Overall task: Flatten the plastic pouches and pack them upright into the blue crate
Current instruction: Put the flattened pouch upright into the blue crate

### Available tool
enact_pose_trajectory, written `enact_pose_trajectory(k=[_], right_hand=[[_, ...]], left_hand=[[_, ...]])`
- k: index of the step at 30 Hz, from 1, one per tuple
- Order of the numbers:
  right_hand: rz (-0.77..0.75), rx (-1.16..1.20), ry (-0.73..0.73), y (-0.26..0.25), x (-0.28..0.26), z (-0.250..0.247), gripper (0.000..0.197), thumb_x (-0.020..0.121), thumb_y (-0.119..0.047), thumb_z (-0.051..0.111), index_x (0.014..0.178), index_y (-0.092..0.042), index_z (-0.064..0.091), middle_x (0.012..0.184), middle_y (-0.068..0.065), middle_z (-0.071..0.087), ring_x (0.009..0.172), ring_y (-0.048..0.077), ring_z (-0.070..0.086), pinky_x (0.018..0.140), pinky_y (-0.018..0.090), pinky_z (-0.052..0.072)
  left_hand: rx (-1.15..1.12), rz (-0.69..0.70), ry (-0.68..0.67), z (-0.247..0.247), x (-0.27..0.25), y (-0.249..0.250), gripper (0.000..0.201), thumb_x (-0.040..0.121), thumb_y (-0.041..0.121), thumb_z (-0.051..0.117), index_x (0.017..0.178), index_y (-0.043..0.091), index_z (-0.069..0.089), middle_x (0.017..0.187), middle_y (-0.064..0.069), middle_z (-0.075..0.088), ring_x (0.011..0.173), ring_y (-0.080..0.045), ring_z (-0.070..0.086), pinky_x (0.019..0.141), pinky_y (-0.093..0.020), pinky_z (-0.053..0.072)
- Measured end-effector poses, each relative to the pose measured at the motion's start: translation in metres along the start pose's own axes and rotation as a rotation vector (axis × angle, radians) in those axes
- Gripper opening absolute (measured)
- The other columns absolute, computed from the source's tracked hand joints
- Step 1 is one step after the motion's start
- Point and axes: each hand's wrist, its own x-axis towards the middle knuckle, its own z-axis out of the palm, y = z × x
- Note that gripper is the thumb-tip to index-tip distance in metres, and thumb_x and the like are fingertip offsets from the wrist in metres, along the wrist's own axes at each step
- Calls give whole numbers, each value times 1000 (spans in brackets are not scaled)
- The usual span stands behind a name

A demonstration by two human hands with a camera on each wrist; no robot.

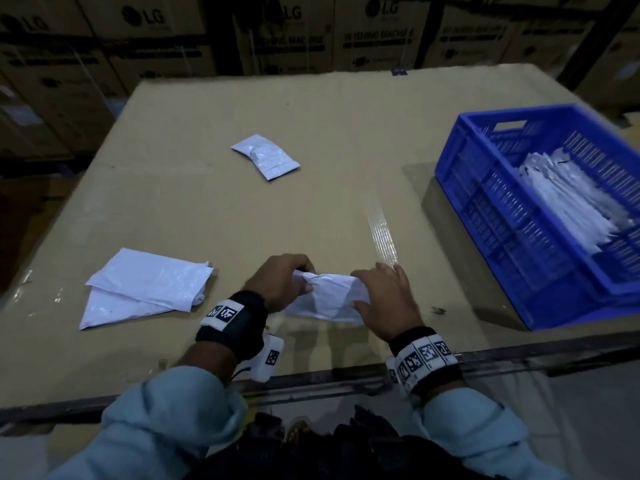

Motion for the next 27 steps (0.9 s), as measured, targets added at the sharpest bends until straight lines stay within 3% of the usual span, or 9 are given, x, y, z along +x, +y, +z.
enact_pose_trajectory(k=[1,3,5,9,13,16,20,24,27], right_hand=[[-8,0,35,4,-2,-12,37,87,-37,71,121,-29,60,116,-3,64,122,26,54,115,43,28],[10,40,93,11,-8,-39,19,82,-33,73,95,-26,60,94,-4,64,93,27,62,87,39,45],[61,119,144,20,-15,-66,15,83,-29,70,87,-25,56,88,-5,59,81,25,59,70,38,47],[70,198,254,43,-28,-124,17,86,-28,65,83,-26,48,80,-6,52,72,21,52,58,38,44],[93,186,401,73,-39,-182,18,91,-33,65,91,-27,48,79,-6,56,71,22,55,55,37,36],[109,144,510,100,-46,-216,22,97,-34,60,103,-24,41,83,1,62,77,34,63,57,38,31],[186,124,616,151,-59,-257,22,99,-35,57,106,-24,39,78,0,60,77,36,64,57,40,38],[298,192,764,207,-72,-292,25,102,-38,55,112,-19,42,76,2,59,71,34,63,54,37,35],[383,262,853,242,-78,-312,25,103,-37,54,113,-22,36,77,5,56,71,35,60,55,38,36]], left_hand=[[-4,32,14,-4,0,12,15,83,16,79,89,24,67,86,7,66,80,-13,57,68,-29,39],[-14,94,51,-15,1,41,16,81,15,79,85,25,66,79,11,66,74,-10,57,66,-31,43],[-43,154,117,-27,3,77,18,79,16,79,83,27,65,79,11,68,76,-11,61,69,-36,52],[-90,213,293,-46,12,157,20,79,20,78,89,31,64,87,14,70,85,-9,65,76,-39,55],[-125,381,450,-53,29,231,31,84,13,78,105,32,65,98,16,70,97,-5,65,82,-31,54],[-144,525,604,-43,52,278,27,89,18,77,111,27,66,103,15,71,97,-8,67,85,-39,53],[-198,554,761,-19,85,333,45,91,36,75,131,32,54,112,15,66,98,-8,66,93,-51,50],[-163,563,747,7,114,378,55,91,33,73,140,32,46,132,17,55,102,-4,60,98,-53,47],[-12,562,634,21,139,404,48,93,41,70,136,36,50,131,20,55,104,-3,59,105,-50,40]])
